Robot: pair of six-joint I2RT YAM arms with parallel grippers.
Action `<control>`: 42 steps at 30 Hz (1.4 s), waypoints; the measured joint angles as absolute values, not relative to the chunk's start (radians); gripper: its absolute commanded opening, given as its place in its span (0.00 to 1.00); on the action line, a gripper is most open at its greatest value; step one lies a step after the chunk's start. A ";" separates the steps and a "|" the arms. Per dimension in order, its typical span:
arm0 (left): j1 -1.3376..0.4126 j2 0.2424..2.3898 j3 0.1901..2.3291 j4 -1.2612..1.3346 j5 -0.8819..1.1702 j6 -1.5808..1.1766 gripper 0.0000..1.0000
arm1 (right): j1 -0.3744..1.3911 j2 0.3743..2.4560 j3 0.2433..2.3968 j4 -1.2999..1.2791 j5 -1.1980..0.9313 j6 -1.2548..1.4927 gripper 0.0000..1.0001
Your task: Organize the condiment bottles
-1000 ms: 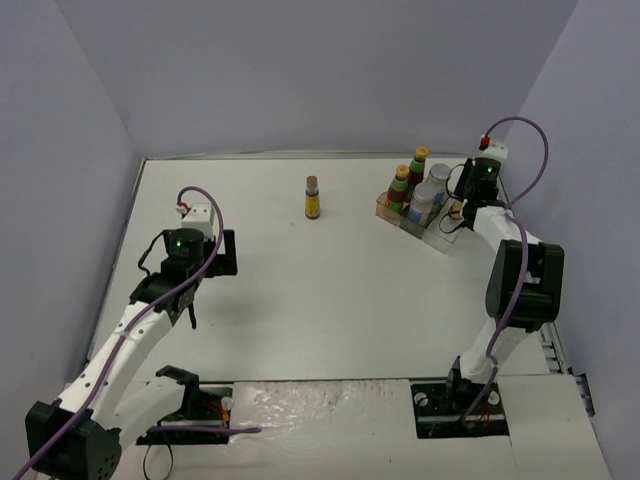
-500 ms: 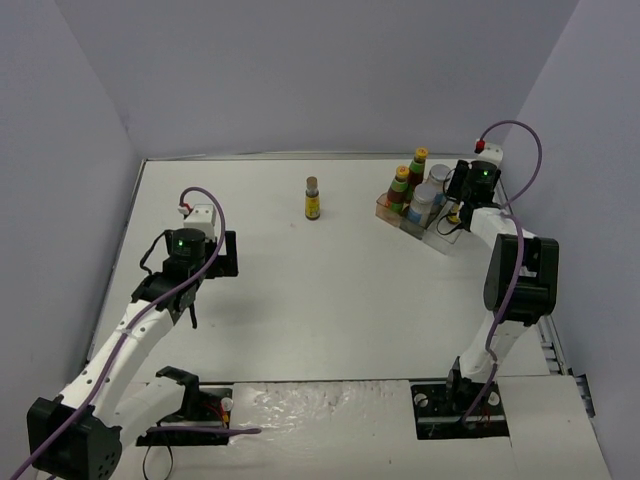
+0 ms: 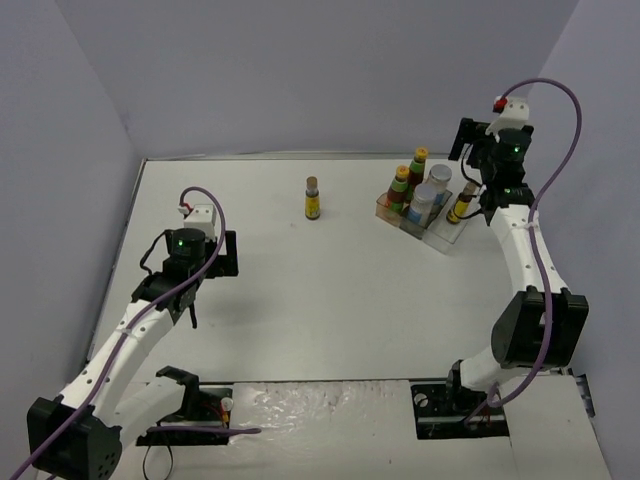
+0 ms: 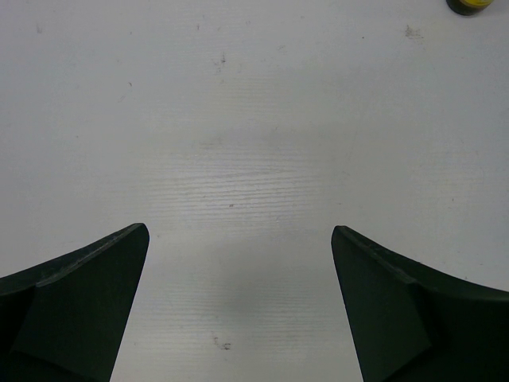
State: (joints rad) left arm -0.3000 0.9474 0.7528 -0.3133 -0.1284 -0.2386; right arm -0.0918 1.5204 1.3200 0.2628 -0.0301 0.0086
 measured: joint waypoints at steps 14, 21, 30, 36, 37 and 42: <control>-0.300 0.947 0.753 -0.313 -0.128 -0.239 0.97 | 0.318 1.655 1.538 0.140 -0.220 -0.056 1.00; -0.300 0.946 0.753 -0.313 -0.132 -0.238 0.97 | 0.441 1.929 1.649 0.134 -0.282 -0.069 0.99; -0.300 0.930 0.753 -0.314 -0.148 -0.235 0.97 | 0.486 2.180 1.741 0.171 -0.316 -0.081 0.88; -0.300 0.930 0.753 -0.315 -0.155 -0.235 0.97 | 0.492 2.224 1.756 0.201 -0.319 -0.080 0.69; -0.300 0.930 0.753 -0.316 -0.155 -0.235 0.97 | 0.492 2.224 1.756 0.204 -0.319 -0.079 0.66; -0.300 0.930 0.753 -0.316 -0.155 -0.235 0.97 | 0.492 2.224 1.756 0.242 -0.319 -0.076 0.48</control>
